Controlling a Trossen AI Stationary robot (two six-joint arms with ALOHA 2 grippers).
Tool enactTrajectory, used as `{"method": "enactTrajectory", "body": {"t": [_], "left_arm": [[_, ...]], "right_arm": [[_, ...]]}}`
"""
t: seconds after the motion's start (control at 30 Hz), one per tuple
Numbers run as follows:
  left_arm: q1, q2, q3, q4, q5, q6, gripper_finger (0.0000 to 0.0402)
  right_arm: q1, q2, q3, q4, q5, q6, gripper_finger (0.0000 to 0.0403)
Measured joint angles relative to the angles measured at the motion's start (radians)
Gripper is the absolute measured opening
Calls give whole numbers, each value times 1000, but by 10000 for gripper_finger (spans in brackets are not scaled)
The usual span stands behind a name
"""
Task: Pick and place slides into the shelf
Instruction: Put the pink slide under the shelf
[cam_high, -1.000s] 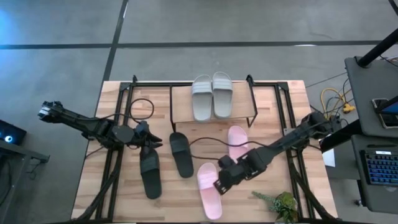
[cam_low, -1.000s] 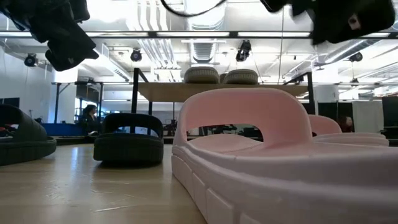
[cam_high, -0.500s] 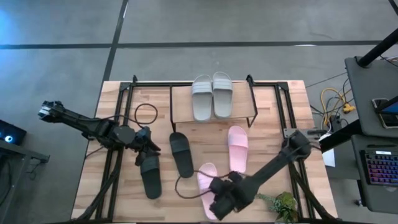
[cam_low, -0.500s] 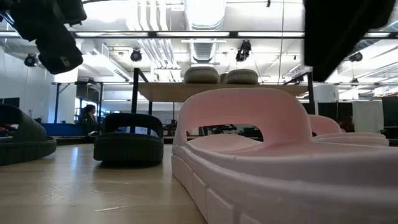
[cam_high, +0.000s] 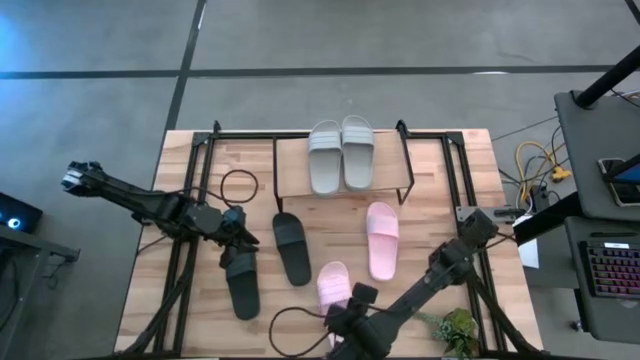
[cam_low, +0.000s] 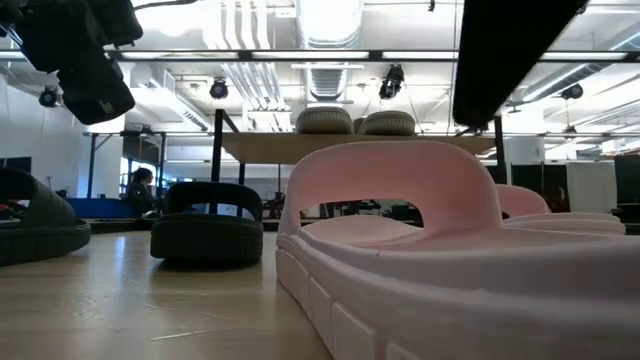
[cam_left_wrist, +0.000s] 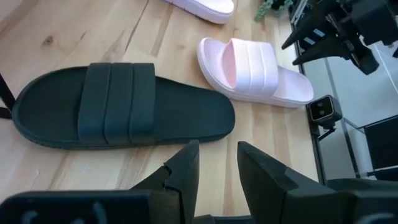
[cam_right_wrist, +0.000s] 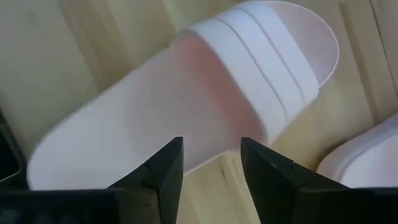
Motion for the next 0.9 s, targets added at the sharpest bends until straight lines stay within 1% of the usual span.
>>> {"method": "enactTrajectory", "body": {"t": [0.17,0.27,0.4,0.6,0.7,0.9], "left_arm": [[0,17,0,2,1,-3,95],[0,21,0,1,2,-3,95],[0,24,0,2,1,-2,95],[0,39,0,2,0,-1,95],[0,47,0,2,0,-1,95],[0,54,0,1,0,-1,95]], "right_arm": [[-8,-10,0,-53,8,58,152],[-6,-26,0,-66,12,57,152],[-4,-29,-2,-61,38,-47,152],[-38,-24,-10,-53,53,-175,152],[-55,-24,-14,-51,62,-208,152],[-69,-24,-14,-49,39,-231,152]]}}
